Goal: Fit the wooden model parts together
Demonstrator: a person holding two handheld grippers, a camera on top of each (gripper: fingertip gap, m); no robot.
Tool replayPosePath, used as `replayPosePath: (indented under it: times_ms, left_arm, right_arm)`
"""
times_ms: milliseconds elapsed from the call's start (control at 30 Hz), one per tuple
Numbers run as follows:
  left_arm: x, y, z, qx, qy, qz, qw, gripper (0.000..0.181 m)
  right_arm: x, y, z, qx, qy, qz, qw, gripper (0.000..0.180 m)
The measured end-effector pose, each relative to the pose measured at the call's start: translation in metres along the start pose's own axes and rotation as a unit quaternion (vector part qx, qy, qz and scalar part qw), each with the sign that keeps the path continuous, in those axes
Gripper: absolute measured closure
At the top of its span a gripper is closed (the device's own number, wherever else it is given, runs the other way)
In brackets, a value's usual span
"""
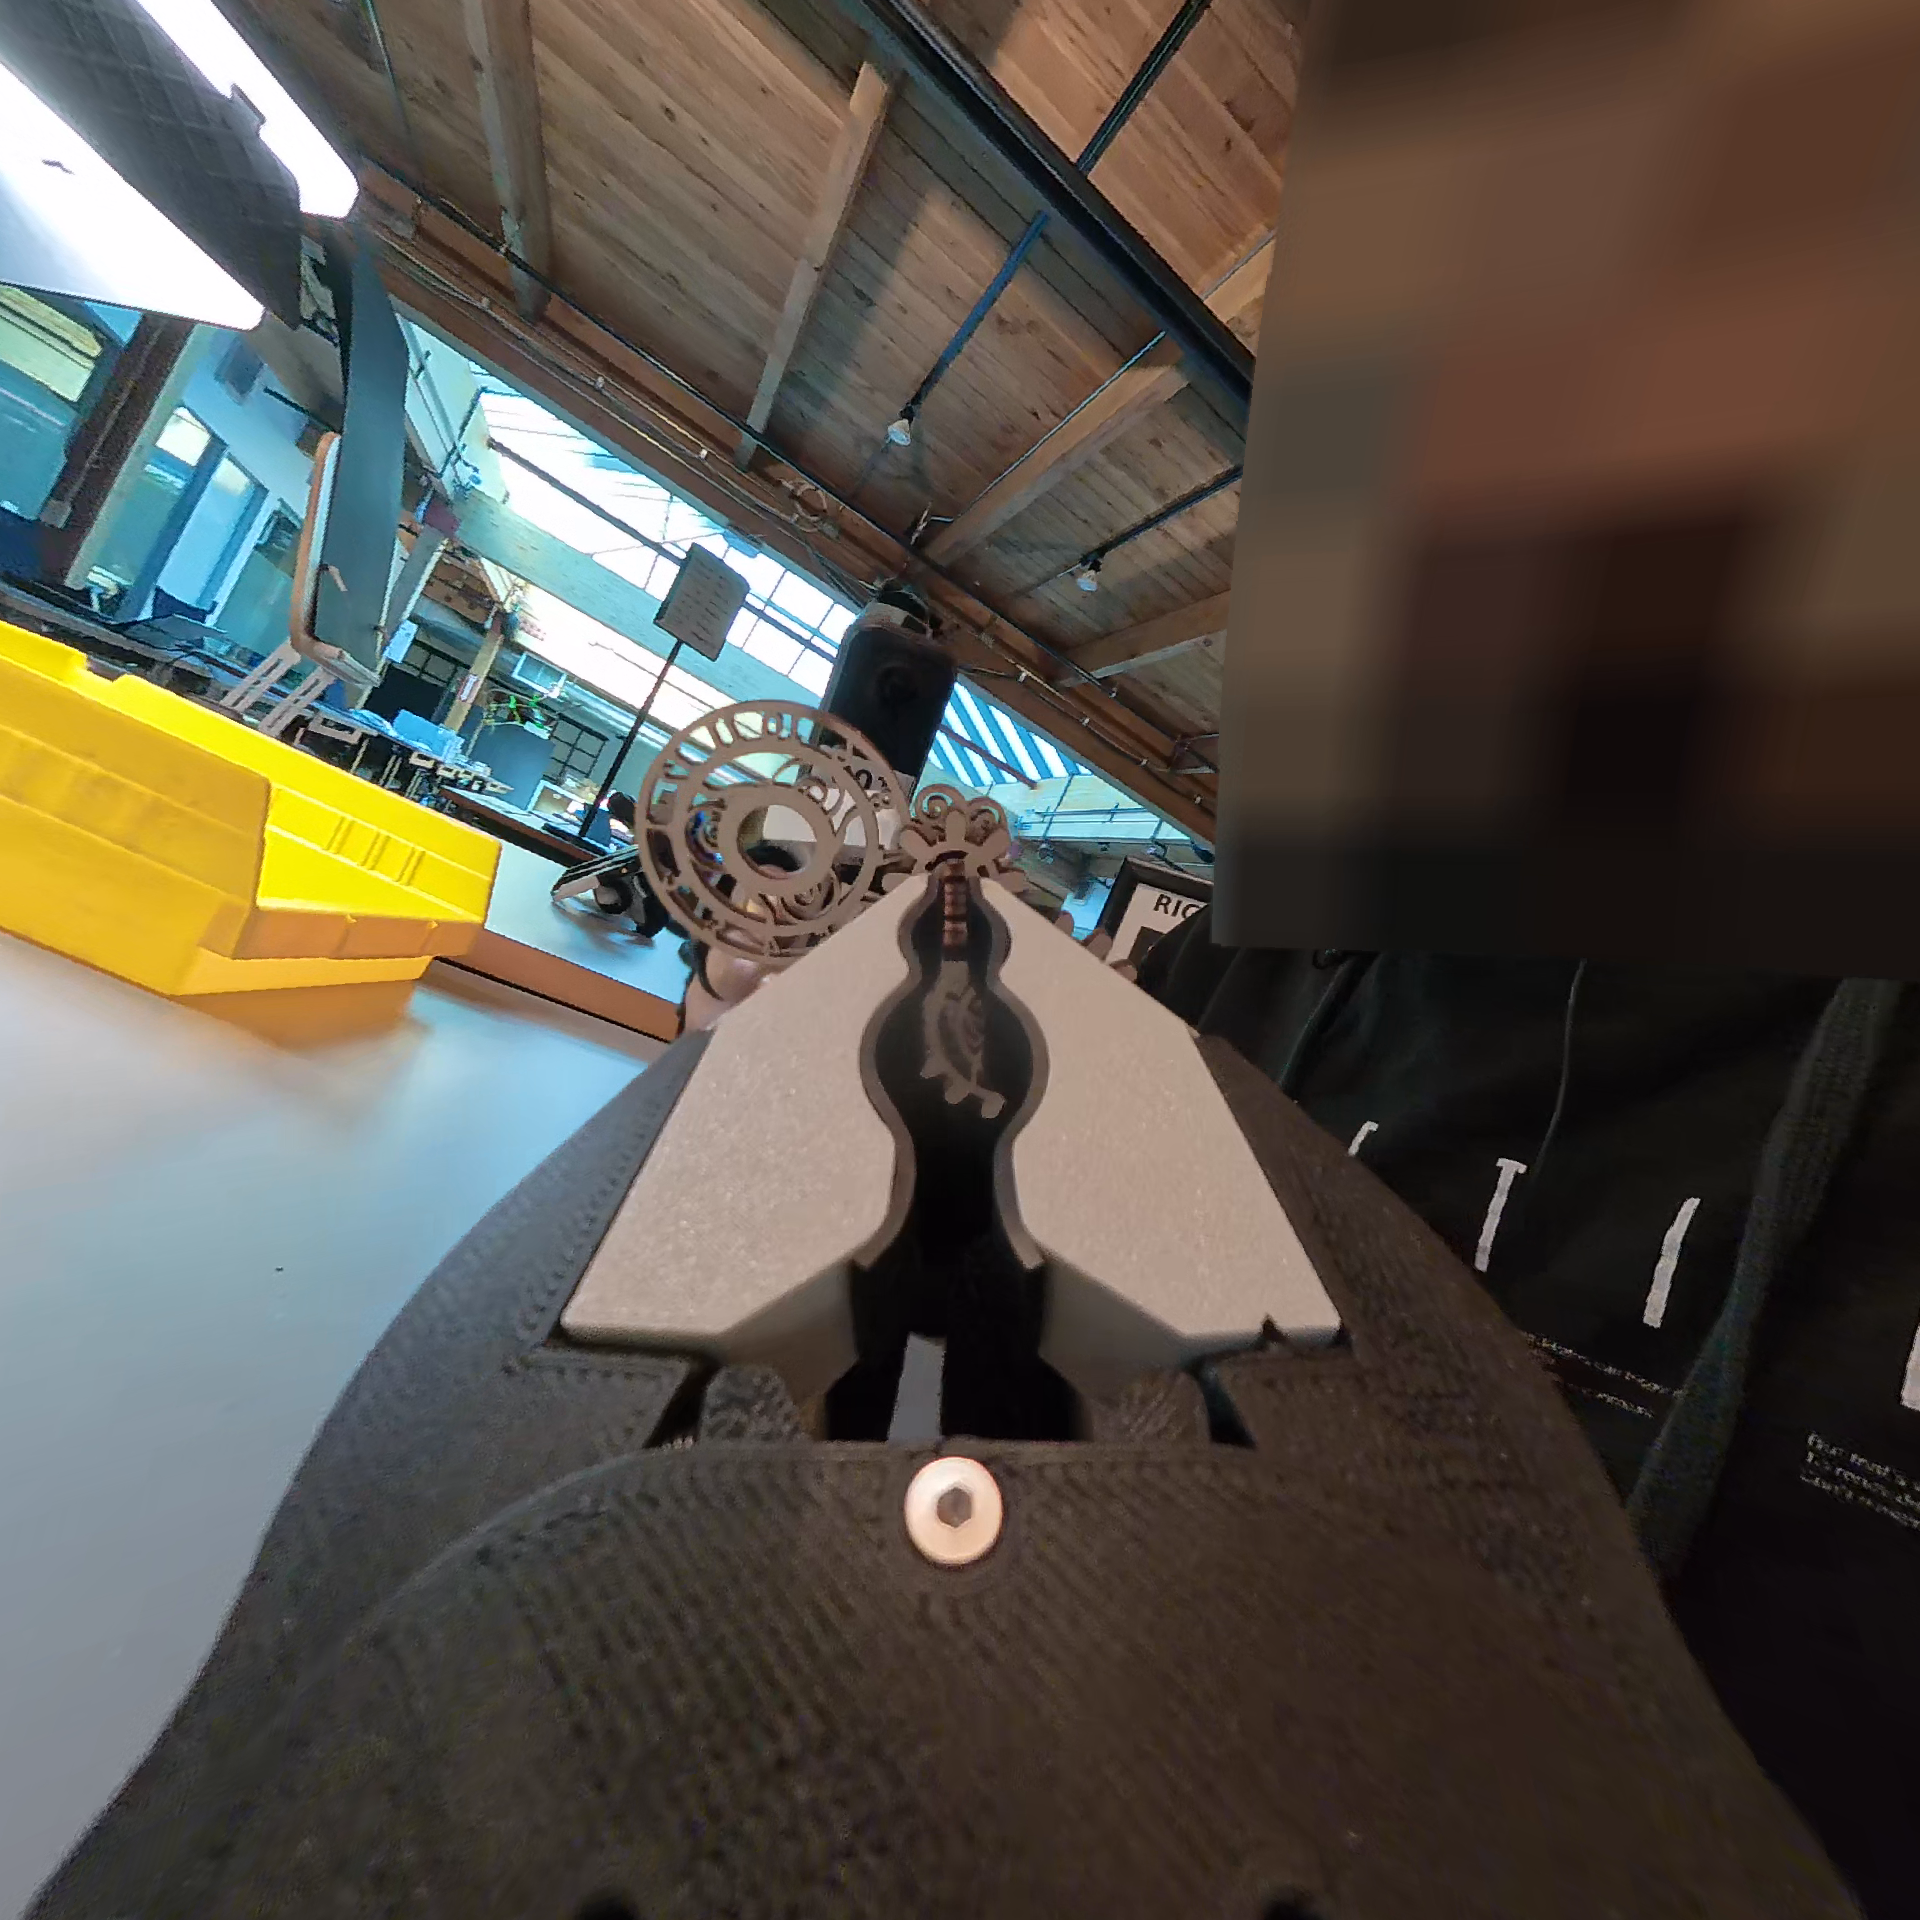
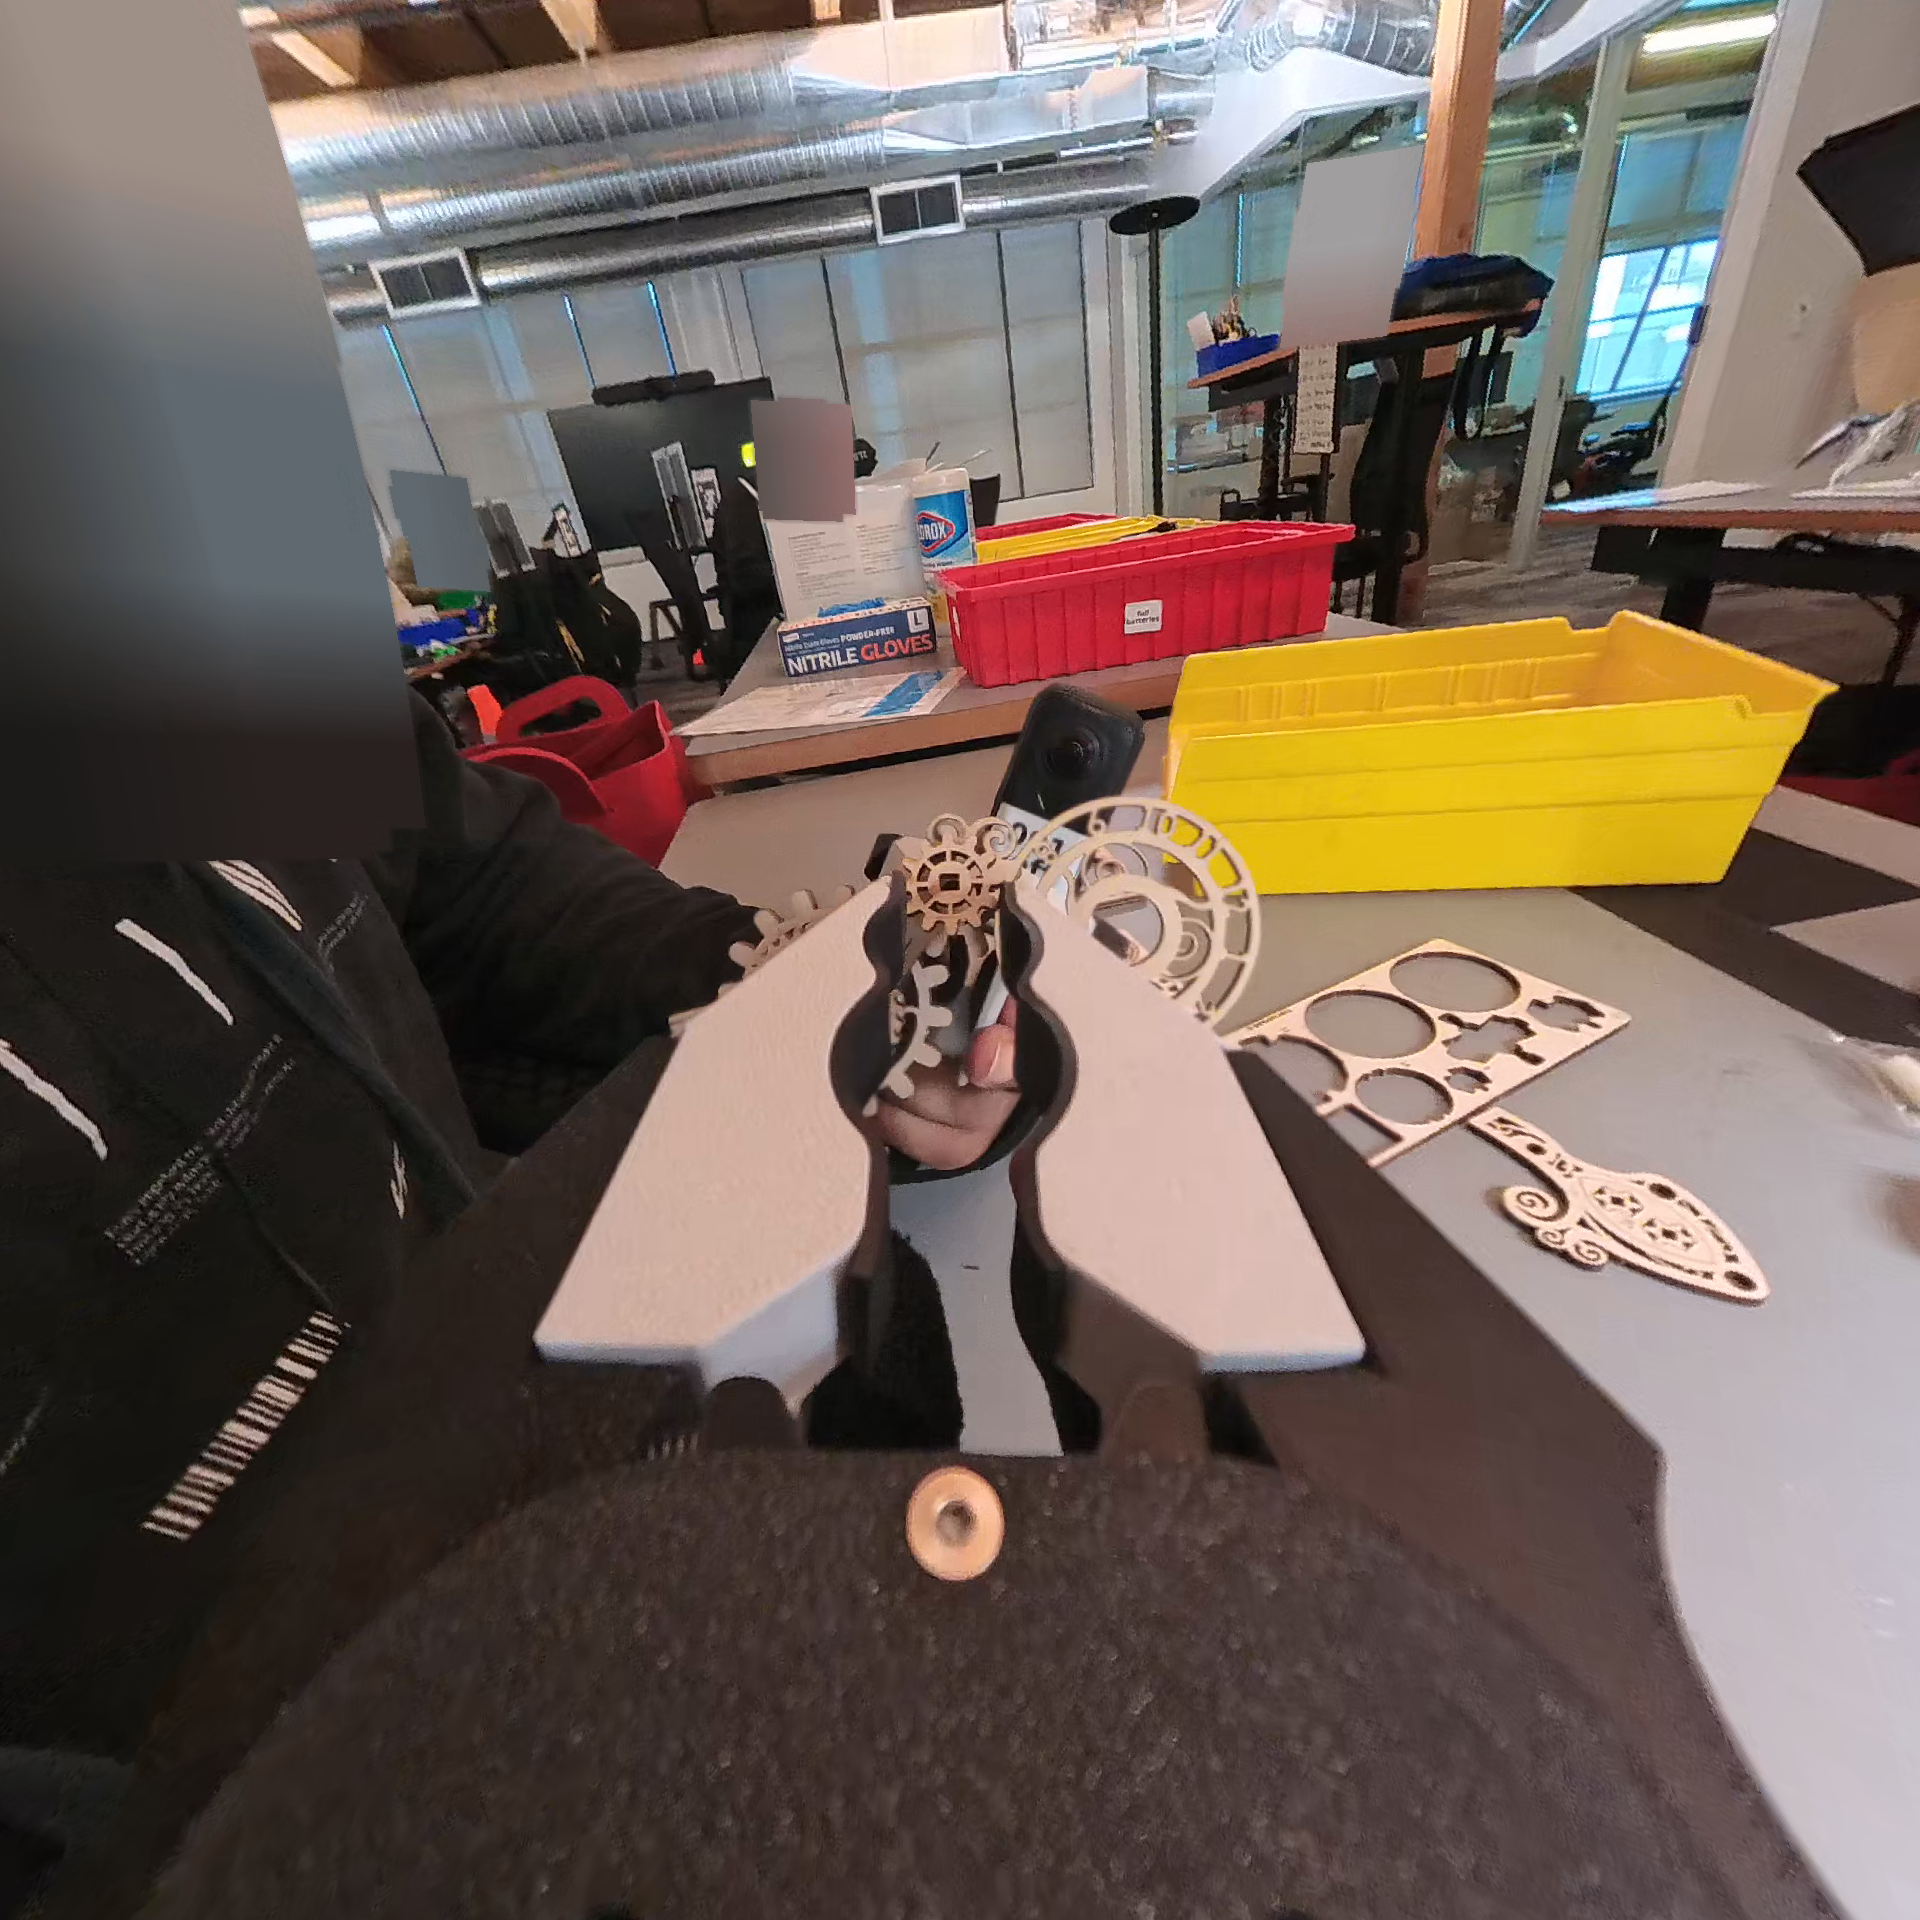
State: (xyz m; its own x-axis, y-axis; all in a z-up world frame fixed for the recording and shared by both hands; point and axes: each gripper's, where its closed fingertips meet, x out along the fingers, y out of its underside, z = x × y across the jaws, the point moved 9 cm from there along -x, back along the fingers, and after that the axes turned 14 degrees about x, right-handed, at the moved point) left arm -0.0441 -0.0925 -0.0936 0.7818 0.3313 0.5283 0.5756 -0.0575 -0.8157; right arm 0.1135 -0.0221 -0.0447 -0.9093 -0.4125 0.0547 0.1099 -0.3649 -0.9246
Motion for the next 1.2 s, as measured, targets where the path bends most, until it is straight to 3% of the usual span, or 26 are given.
replayPosePath:
  times_ms: [667,833,1000,1100,1200]
  left_arm:
    - [-0.004,0.0,0.006,0.004,-0.045,0.031,0.999,0.179]
    - [-0.004,0.006,0.01,0.003,-0.067,0.076,0.995,0.179]
    - [-0.007,0.007,0.013,0.014,-0.091,0.103,0.99,0.179]
    - [-0.006,0.007,0.014,0.013,-0.092,0.11,0.99,0.179]
    - [-0.005,0.01,0.014,0.011,-0.09,0.119,0.989,0.179]
  right_arm:
    - [-0.008,0.01,-0.016,0.045,0.009,0.048,0.998,0.178]
    - [-0.02,0.016,-0.023,0.111,-0.014,0.082,0.99,0.179]
    - [-0.04,0.049,-0.045,0.238,0.023,0.255,0.937,0.179]
    - [-0.052,0.068,-0.057,0.233,0.088,0.363,0.898,0.179]
    - [-0.059,0.074,-0.064,0.155,0.167,0.446,0.865,0.178]
